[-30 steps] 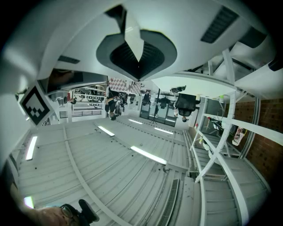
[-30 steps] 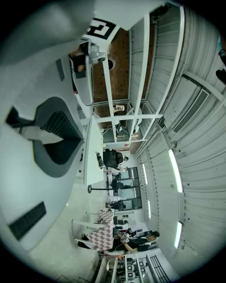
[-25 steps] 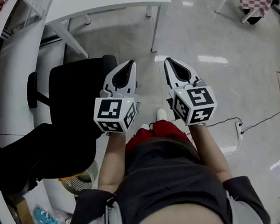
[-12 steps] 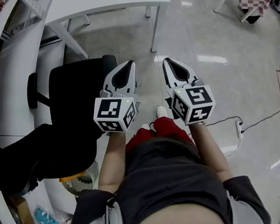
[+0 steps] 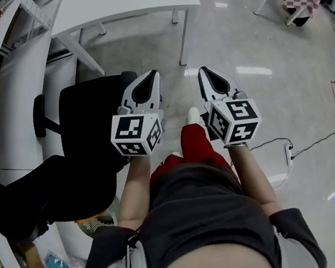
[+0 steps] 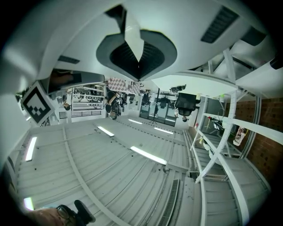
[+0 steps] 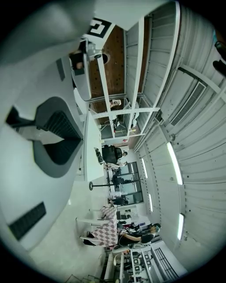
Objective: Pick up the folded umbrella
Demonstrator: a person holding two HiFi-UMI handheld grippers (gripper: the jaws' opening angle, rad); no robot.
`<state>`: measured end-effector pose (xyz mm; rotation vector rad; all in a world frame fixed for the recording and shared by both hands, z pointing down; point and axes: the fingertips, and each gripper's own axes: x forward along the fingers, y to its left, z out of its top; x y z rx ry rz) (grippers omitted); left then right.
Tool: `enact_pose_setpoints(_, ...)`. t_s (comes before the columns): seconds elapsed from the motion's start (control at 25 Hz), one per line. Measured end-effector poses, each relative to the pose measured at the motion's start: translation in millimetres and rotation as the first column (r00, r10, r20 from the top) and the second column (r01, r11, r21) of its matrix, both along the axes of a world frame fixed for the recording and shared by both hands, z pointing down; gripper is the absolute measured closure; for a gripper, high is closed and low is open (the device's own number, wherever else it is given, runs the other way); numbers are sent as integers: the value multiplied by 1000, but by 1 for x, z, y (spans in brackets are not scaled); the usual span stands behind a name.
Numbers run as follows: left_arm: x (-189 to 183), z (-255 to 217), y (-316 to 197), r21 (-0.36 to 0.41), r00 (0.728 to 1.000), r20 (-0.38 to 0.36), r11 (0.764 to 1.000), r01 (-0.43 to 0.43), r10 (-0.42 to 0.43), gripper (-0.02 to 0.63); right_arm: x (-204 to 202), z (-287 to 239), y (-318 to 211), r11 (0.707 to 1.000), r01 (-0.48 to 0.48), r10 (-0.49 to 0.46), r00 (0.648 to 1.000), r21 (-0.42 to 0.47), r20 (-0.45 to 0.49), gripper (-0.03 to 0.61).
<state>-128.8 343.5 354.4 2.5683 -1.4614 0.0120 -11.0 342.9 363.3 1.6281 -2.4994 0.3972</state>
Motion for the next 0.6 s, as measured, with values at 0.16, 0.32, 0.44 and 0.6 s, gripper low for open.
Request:
enact_pose_setpoints(0.16,6,-4,-20,16,1000,16,1000,2,-2,601,1,-2,-20,1000,12,-12,1000,9,8,560)
enact_pose_setpoints(0.32,8,-6,-48,17,1000,22,1000,8,-9,601,1,-3,-48,1000,25,-25,1000,10,19,560)
enact_pose_setpoints(0.44,9,-6,-74,19,1000,23,1000,17,-18,601,2,-3,-75,1000,30,-30,999,10,23,560)
enact_pose_setpoints(0.6,13,-2,-110,11,999,29,999,43,-43,601,10,0,-113,999,42,-42,999,4,17,560)
